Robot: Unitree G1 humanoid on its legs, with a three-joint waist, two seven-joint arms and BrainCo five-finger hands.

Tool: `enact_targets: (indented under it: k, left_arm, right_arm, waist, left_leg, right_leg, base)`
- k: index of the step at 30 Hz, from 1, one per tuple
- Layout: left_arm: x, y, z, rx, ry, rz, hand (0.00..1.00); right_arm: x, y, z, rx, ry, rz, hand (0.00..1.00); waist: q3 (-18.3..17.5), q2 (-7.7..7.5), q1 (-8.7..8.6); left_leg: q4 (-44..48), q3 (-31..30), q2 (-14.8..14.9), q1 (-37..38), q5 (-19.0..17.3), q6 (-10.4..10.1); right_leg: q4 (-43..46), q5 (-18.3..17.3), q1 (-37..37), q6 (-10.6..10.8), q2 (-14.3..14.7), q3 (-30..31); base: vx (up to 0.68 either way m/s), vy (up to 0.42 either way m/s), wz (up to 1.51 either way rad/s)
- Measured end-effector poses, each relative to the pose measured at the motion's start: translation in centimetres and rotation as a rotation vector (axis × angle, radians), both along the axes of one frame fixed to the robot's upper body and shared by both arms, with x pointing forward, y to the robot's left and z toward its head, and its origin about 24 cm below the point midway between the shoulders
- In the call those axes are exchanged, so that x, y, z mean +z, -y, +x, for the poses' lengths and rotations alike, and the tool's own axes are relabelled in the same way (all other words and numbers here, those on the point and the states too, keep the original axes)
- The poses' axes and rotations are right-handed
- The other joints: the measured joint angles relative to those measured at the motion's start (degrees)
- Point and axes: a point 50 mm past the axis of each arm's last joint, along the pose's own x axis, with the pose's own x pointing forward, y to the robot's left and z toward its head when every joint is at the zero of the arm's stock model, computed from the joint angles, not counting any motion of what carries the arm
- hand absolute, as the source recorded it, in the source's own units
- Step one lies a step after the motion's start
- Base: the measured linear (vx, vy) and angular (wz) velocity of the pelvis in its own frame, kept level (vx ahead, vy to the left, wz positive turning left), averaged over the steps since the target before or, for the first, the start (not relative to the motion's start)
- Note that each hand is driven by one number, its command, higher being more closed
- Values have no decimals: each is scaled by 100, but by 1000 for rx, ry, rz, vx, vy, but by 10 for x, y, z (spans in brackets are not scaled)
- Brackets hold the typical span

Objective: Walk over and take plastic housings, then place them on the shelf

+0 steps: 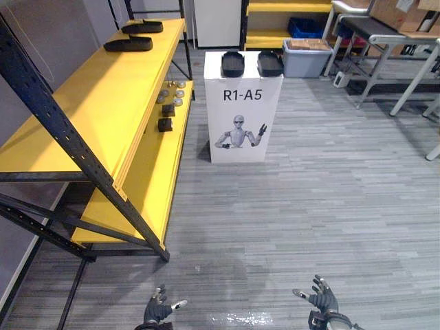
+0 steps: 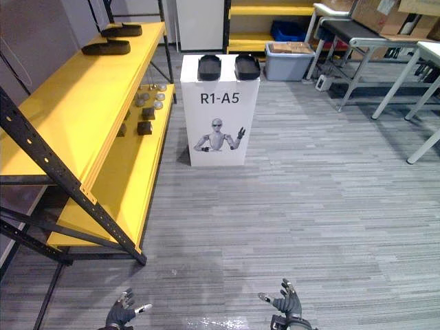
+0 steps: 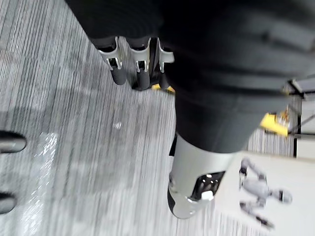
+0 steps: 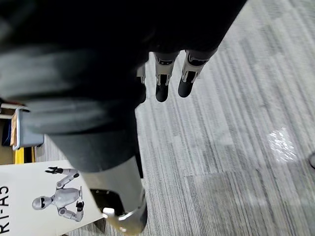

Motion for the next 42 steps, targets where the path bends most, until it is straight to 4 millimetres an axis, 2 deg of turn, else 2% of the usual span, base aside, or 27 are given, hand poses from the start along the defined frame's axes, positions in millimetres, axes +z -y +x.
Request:
enact_targets:
  k: [10, 22, 25, 28, 30, 31, 32, 34, 35, 37, 39, 40, 42]
  left_arm:
    - [11, -21, 0, 122, 62, 28, 0]
    - [6, -8, -4, 135, 47, -12, 0]
    - [6, -8, -3, 136, 50, -11, 0]
    - [7, -8, -1, 135, 60, -11, 0]
    - [11, -8, 4, 133, 85, -6, 0]
    - [14, -9, 7, 133, 101, 0, 0]
    - [14, -9, 8, 134, 101, 3, 0]
    - [14, -8, 8, 114, 90, 10, 0]
    - [14, -8, 9, 99, 86, 16, 0]
    - [16, -8, 16, 89, 101, 23, 0]
    - [21, -7, 30, 97, 139, 15, 0]
    - [24, -6, 38, 98, 159, 8, 0]
    - [29, -2, 53, 75, 197, 2, 0]
  right_arm:
    - [1, -1, 3, 28, 7, 0, 0]
    - [-2, 7, -3, -53, -10, 21, 0]
    - [-1, 7, 1, -57, 1, 18, 0]
    - [2, 8, 8, -68, 18, 14, 0]
    - [4, 10, 12, -85, 33, 9, 0]
    - [5, 11, 14, -91, 37, 6, 0]
    - [6, 10, 15, -89, 38, 8, 0]
    - [5, 7, 17, -91, 39, 15, 0]
    - [5, 6, 17, -86, 37, 15, 0]
    - [8, 6, 23, -78, 52, 12, 0]
    - [11, 6, 31, -76, 70, 15, 0]
    - [13, 6, 37, -77, 84, 18, 0]
    - [17, 11, 42, -81, 98, 1, 0]
  waist:
    - [104, 42, -2]
    - [129, 89, -1]
    - [139, 98, 24]
    - [173, 148, 74]
    - [227, 200, 126]
    - [290, 192, 154]
    - [303, 188, 164]
    - [393, 187, 126]
    - [420, 215, 127]
    - [465, 160, 107]
    - [672, 196, 40]
    - [729, 147, -17]
    - [759, 141, -97]
  left_leg:
    - [-26, 29, -14, 189, -53, -83]
    - [35, 134, -5, 131, -75, -64]
    - [247, 259, 29, -93, -193, 0]
    - [680, 333, 88, -296, -479, 44]
    - [1141, 367, 147, -485, -827, 52]
    - [1447, 388, 143, -521, -1071, 134]
    - [1524, 387, 139, -511, -1169, 180]
    - [1603, 309, 128, -298, -1367, 323]
    - [1604, 273, 137, -191, -1464, 337]
    - [1603, 194, 185, -49, -1551, 314]
    - [1474, 31, 326, 224, -1604, 237]
    - [1285, -65, 401, 412, -1597, 171]
    - [813, -267, 580, 794, -1576, -72]
  right_leg:
    - [-39, -59, 189, 147, -31, 10]
    - [23, -58, 71, 144, -25, 81]
    - [71, -37, -77, 113, 6, 198]
    - [135, -66, -131, 156, 54, 261]
    - [764, -431, -407, 288, 89, 273]
    - [1575, -810, -699, 402, 52, 194]
    - [2012, -908, -861, 430, 25, 131]
    - [3454, -1139, -1509, 509, -145, -357]
    - [3590, -1200, -1766, 492, -242, -574]
    - [3288, -1200, -2163, 492, -308, -716]
    - [2454, -1010, -2359, 442, -238, -746]
    - [1975, -692, -2454, 443, -212, -753]
    - [1150, 301, -2566, 428, -197, -744]
  base:
    - [-2, 11, -1]
    - [-59, 6, -4]
    - [-10, 29, -21]
    - [26, 50, -16]
    - [23, 61, -11]
    - [42, 55, -9]
    - [58, 57, -6]
    - [149, 66, 9]
    - [211, 55, 15]
    - [281, -2, 21]
    - [400, -65, 42]
    - [516, -136, 57]
    - [573, -201, 58]
